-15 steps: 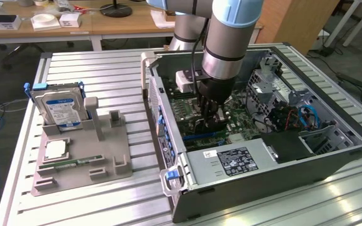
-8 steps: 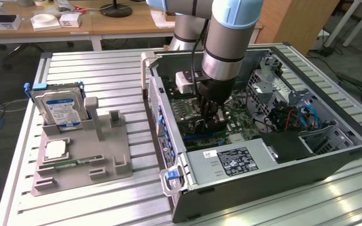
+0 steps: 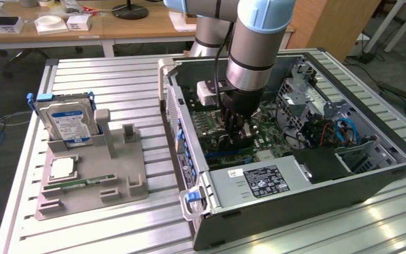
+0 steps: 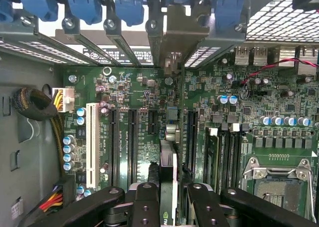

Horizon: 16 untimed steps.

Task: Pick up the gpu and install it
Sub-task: 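Insert the gpu into the slot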

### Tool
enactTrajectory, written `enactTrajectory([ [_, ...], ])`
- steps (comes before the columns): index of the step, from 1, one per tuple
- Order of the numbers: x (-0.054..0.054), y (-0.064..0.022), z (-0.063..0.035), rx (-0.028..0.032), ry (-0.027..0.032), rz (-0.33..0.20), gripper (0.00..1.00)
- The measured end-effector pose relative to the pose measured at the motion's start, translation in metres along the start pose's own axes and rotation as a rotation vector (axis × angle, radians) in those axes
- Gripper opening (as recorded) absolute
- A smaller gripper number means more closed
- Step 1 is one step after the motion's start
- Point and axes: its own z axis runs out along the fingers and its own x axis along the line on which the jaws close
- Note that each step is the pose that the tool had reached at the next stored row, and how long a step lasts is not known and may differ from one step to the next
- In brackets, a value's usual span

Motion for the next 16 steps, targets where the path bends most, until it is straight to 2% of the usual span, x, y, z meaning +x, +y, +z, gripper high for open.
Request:
enactTrajectory([
  [16,-0.0001,0.0001,0.0038,0.0000,0.0000,0.000,0.26],
])
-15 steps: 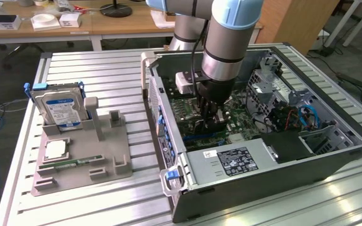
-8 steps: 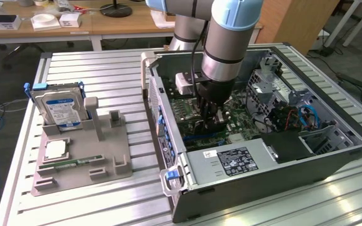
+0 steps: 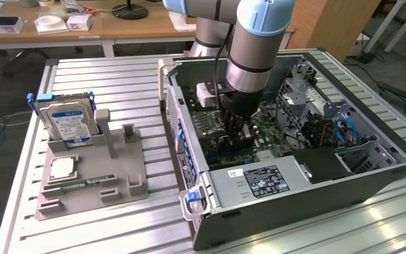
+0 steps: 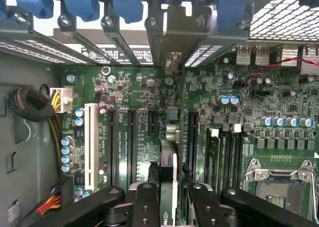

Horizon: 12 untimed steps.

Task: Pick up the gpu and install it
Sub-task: 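Insert the gpu into the slot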

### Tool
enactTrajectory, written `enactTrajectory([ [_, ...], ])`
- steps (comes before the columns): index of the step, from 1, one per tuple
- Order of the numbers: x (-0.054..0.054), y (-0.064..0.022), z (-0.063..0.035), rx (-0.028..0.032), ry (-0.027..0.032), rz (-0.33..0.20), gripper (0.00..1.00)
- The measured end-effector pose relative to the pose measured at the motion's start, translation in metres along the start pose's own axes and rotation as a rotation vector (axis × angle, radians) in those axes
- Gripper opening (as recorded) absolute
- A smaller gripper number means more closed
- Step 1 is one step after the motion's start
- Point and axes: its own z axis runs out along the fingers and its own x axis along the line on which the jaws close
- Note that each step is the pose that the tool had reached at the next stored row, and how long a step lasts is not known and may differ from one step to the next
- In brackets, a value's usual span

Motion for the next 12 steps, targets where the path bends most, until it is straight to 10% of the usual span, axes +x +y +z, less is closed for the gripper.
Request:
enactTrajectory([
  [12,0.0001,0.0004,0.0020,-0.0003,0.0009,0.000,0.26],
])
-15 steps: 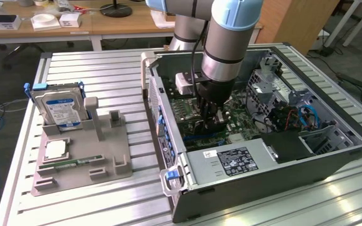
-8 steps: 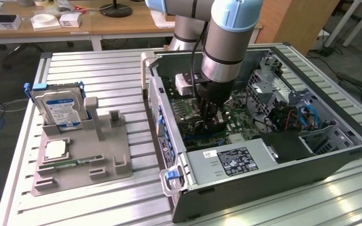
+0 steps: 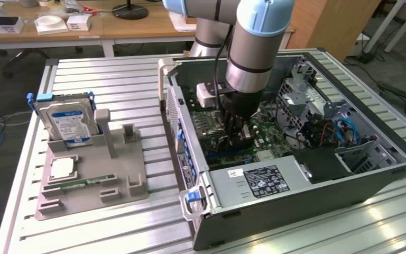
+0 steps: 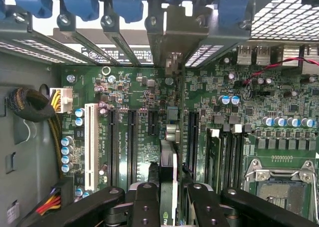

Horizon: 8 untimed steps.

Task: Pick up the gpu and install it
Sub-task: 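Insert the gpu into the slot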

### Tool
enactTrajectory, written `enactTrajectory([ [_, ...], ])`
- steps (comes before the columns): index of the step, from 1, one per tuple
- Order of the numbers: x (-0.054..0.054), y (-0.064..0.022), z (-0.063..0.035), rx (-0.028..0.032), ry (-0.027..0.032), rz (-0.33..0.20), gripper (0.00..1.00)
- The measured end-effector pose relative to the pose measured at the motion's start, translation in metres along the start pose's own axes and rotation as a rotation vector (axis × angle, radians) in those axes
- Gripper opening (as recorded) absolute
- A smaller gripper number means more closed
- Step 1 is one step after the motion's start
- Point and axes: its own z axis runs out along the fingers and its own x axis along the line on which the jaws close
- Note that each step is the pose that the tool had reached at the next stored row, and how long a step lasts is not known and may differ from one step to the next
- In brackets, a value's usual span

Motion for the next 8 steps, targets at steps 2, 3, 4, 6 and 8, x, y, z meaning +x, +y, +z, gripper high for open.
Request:
enactTrajectory([
  [2,-0.0001,0.0003,0.0019,0.0001,-0.0004,0.000,0.26],
  [3,-0.0001,0.0006,0.0036,0.0004,-0.0007,0.000,0.26],
  [4,0.0000,0.0008,0.0049,-0.0004,0.0005,0.000,0.26],
  [6,0.0000,0.0009,0.0056,-0.0008,0.0006,0.000,0.26],
  [8,-0.0001,0.0009,0.0061,-0.0002,-0.0003,0.000,0.26],
])
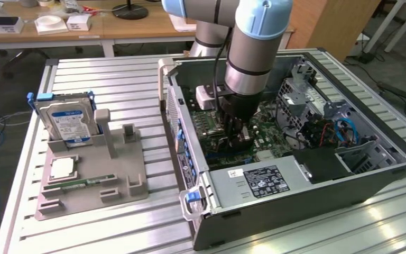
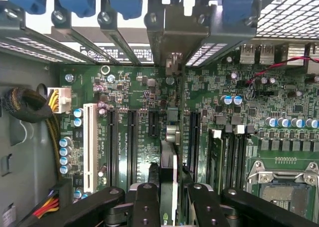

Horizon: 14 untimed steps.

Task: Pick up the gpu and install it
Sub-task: 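Insert the gpu into the slot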

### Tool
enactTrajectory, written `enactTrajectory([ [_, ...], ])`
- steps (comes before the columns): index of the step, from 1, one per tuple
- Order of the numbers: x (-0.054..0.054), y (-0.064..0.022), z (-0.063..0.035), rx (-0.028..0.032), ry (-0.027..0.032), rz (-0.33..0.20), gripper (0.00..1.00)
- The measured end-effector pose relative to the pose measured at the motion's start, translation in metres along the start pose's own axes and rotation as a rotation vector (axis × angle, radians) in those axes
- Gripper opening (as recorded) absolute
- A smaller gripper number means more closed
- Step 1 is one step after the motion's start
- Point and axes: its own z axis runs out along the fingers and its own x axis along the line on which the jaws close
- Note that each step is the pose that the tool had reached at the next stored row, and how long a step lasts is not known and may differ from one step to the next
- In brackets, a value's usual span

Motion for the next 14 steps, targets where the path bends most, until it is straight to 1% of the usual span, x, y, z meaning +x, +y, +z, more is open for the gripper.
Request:
enactTrajectory([
  [14,0.0000,0.0000,0.0001,0.0000,-0.0004,0.000,0.26],
])
